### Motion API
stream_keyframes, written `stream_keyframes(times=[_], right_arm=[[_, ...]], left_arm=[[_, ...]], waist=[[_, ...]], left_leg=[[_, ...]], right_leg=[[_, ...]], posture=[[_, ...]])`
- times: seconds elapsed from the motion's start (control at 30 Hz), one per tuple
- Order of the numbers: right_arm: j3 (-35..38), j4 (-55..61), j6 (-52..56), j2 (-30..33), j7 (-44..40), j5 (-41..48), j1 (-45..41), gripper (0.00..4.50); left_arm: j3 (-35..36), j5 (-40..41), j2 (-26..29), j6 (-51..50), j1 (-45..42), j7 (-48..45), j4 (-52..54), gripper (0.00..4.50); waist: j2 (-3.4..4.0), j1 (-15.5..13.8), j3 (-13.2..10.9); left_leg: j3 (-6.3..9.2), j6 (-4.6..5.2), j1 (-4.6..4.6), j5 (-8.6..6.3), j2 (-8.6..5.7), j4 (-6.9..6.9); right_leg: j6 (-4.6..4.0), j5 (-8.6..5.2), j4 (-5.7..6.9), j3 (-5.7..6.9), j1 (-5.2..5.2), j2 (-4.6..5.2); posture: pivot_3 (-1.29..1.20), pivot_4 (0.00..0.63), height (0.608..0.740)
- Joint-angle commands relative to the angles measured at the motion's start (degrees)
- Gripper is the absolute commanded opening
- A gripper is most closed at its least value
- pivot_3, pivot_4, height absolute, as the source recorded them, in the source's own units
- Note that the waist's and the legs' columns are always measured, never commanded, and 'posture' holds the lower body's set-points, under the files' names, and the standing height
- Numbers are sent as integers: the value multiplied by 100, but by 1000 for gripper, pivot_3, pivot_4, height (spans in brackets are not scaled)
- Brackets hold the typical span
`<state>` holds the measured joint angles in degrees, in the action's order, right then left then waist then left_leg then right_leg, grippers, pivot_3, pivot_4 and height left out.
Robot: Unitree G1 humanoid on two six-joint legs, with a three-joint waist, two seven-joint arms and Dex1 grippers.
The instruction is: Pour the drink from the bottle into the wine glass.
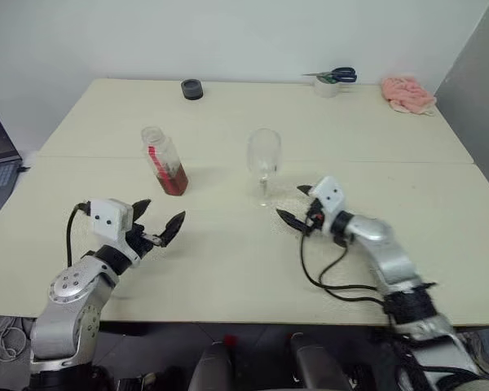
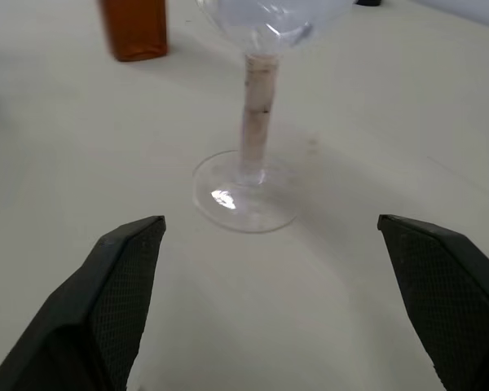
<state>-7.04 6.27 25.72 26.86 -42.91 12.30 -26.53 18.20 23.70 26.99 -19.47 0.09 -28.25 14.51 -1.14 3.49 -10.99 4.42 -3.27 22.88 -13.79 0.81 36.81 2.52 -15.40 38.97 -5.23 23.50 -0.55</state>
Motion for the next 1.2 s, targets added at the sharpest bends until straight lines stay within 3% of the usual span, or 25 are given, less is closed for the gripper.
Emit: stream_keyframes(times=[0.03, 0.17, 0.43, 0.7, 1.2], right_arm=[[478, 982, 1359, 690, -699, 1026, -806, 4444], [691, 1133, 2417, 1073, -1031, 1888, -1995, 4444], [707, 559, 3247, 567, -603, 2412, -3693, 4444], [276, 274, 2845, 531, -666, 2027, -3822, 4444], [184, 49, 2474, 293, -427, 1634, -3739, 4444]], left_arm=[[162, -85, 69, 253, -257, 90, -121, 4500], [132, -207, 238, 225, -599, 155, -453, 4500], [30, -333, 503, 136, -1311, 163, -826, 4500], [-96, -572, 547, 36, -1740, 301, -1018, 4500], [-470, -927, 376, 710, -2633, 174, -2250, 4500]], waist=[[0, 4, -1], [-2, 6, 0], [-4, -18, 0], [-7, -26, 2], [-7, -28, 2]], left_leg=[[0, 1, -3, 0, 1, 2], [1, 2, -3, 0, 4, 2], [2, 2, 10, -1, -1, 3], [5, 2, 11, -1, -6, 3], [9, 2, 12, -1, -5, 0]], right_leg=[[5, -3, 1, -1, -3, -4], [6, -3, 0, 1, -5, -11], [-23, 13, -5, 9, 2, 0], [-22, 13, -4, 16, 1, 10], [-23, 14, -1, 21, 3, 10]], posture=[[0, 150, 740], [0, 150, 740], [0, 150, 740], [0, 150, 740], [0, 150, 740]])
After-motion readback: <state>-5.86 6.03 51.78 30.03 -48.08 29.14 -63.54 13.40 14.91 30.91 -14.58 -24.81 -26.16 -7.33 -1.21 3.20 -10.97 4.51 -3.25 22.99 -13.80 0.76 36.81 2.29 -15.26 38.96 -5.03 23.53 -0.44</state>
